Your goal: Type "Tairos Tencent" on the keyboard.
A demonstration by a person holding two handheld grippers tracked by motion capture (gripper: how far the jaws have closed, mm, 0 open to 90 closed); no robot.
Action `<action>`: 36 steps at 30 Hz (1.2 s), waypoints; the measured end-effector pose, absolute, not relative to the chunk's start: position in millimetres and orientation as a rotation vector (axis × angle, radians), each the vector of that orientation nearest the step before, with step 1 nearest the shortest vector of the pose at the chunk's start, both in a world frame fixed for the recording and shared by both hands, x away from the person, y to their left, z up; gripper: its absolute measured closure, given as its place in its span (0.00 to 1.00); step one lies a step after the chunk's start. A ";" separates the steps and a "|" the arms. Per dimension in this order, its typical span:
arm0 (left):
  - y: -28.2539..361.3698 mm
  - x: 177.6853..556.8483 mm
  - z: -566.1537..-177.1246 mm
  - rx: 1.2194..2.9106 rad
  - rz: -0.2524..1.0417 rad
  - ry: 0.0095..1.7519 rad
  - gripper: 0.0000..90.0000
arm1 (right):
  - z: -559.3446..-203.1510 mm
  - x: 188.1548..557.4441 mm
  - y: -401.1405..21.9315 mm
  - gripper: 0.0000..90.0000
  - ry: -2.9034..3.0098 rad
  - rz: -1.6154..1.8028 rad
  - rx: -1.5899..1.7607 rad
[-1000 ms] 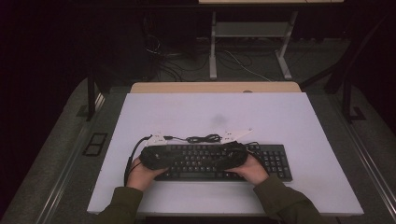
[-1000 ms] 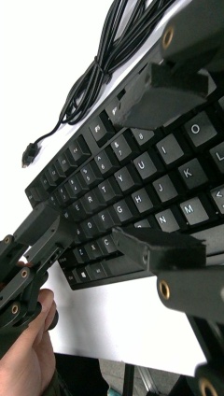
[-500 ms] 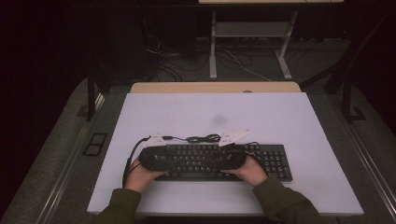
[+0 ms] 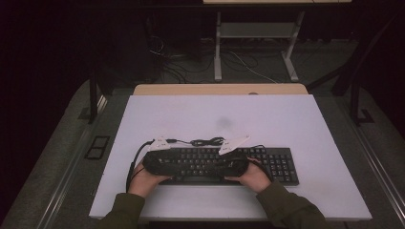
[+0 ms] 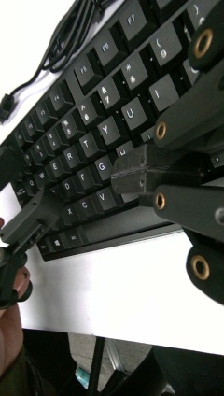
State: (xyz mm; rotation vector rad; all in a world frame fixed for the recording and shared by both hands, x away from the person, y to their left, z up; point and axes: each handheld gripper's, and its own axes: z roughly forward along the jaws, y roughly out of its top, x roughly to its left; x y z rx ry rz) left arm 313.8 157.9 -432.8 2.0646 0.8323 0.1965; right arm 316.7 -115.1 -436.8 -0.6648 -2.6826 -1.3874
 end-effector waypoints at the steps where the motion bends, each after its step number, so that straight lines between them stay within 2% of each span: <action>1: 157.9 313.8 -432.9 2.064 0.197 0.832 0.35 | -437.5 317.0 -114.8 0.99 -2.688 -1.381 -0.655; 36: 159.3 313.7 -432.0 2.056 0.204 0.841 0.35 | -440.1 316.8 -112.1 0.99 -2.703 -1.331 -0.671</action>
